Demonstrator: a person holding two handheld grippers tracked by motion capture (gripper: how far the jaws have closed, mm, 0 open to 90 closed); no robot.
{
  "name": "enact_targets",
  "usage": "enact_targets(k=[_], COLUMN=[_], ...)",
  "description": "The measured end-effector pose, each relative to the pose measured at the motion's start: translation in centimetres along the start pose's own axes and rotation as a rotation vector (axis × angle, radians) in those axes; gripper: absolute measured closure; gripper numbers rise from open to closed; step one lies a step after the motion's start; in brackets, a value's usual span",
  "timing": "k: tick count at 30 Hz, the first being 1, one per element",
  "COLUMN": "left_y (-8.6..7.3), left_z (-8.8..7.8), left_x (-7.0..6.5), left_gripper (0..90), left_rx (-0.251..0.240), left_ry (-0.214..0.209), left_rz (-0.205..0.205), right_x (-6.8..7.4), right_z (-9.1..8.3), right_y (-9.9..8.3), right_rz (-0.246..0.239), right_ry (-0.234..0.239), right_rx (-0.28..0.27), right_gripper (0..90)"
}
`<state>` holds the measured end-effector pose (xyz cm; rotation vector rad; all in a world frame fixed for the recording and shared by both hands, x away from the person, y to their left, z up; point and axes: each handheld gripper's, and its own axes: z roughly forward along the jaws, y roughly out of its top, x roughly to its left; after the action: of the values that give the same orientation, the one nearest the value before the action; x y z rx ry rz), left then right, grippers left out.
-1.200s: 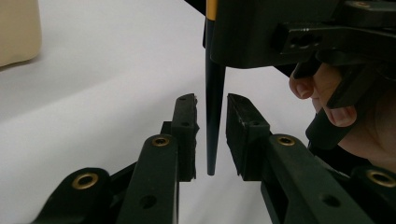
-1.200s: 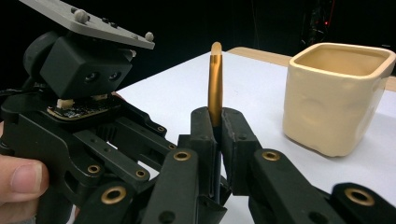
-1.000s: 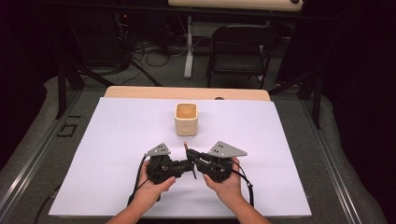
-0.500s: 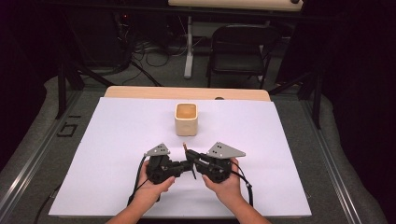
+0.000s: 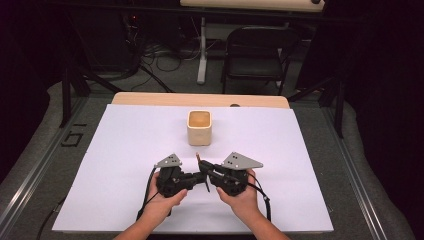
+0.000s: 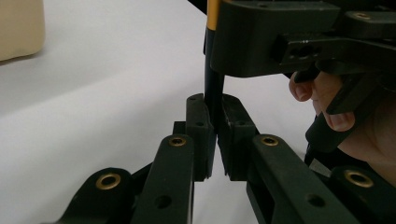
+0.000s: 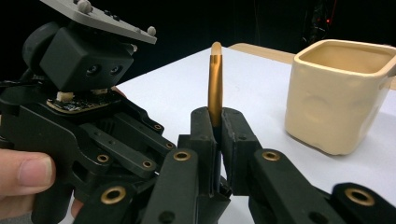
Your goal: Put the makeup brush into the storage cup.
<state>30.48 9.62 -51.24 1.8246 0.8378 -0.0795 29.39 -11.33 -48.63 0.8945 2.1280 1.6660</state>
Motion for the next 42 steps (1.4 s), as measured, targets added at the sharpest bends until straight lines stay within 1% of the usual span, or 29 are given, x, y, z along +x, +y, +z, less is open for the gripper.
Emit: enact_targets(k=[2,5,7,9,14,15,17,18,20,22,25,27,28,32,33,35,38,40,42], left_y=[0.0,0.1,0.1,0.1,0.3,0.3,0.4,0.4,0.5,0.5,0.6,0.7,0.7,0.8,0.8,0.8,0.8,0.8,0.7], left_z=[-0.1,-0.1,-0.2,-0.2,-0.4,-0.5,-0.7,-0.8,-0.9,-1.0,-1.1,-1.2,-1.2,-1.3,-1.3,-1.3,-1.2,-1.1,-1.0], left_x=[0.0,-0.1,-0.2,-0.3,-0.8,-0.8,-1.0,-1.0,-1.0,-1.1,-1.1,-1.1,-1.1,-1.2,-1.3,-1.4,-1.5,-1.6,-1.8], left_gripper=[83.5,83.6,83.7,83.7,83.8,83.7,83.7,83.7,83.7,83.7,83.7,83.7,83.7,83.7,83.7,83.7,83.7,83.7,83.7], left_rx=[0.0,0.008,0.017,0.025,0.041,0.04,0.035,0.038,0.041,0.045,0.054,0.058,0.064,0.076,0.08,0.088,0.103,0.111,0.113], left_ry=[0.0,0.019,0.036,0.05,0.086,0.086,0.103,0.109,0.124,0.139,0.152,0.166,0.17,0.191,0.197,0.206,0.218,0.227,0.235], left_rz=[0.005,0.022,0.043,0.061,0.115,0.119,0.127,0.14,0.149,0.158,0.173,0.185,0.191,0.212,0.221,0.233,0.248,0.262,0.266], right_x=[0.0,0.1,0.1,0.2,0.2,0.2,0.2,0.1,0.1,0.0,0.1,0.0,0.0,-0.2,-0.2,-0.3,-0.2,-0.2,-0.1], right_z=[-0.1,-0.1,-0.2,-0.3,-0.6,-0.6,-0.7,-0.7,-0.8,-0.7,-0.6,-0.6,-0.6,-0.7,-0.7,-0.7,-0.8,-0.8,-0.8], right_y=[0.0,0.1,0.2,0.3,0.2,0.2,0.2,0.2,0.3,0.2,0.1,0.1,0.1,0.1,0.1,0.2,0.2,0.3,0.3], right_rz=[0.001,0.008,0.005,-0.002,-0.006,-0.006,-0.006,-0.006,-0.003,-0.011,-0.033,-0.036,-0.035,-0.004,-0.007,0.003,0.008,0.001,-0.003], right_ry=[0.0,0.009,0.016,0.01,0.016,0.015,0.016,0.017,0.023,0.02,0.001,-0.008,-0.007,0.001,-0.006,-0.005,-0.005,-0.004,-0.001], right_rx=[-0.005,-0.013,-0.021,-0.032,-0.03,-0.033,-0.041,-0.042,-0.032,-0.026,-0.024,-0.028,-0.025,-0.008,-0.006,0.001,0.008,0.017,0.03], right_gripper=[83.4,81.0,76.8,74.5,68.3,66.9,63.3,62.5,60.3,58.9,57.1,55.6,55.5,52.4,52.0,51.0,51.0,51.3,51.5])
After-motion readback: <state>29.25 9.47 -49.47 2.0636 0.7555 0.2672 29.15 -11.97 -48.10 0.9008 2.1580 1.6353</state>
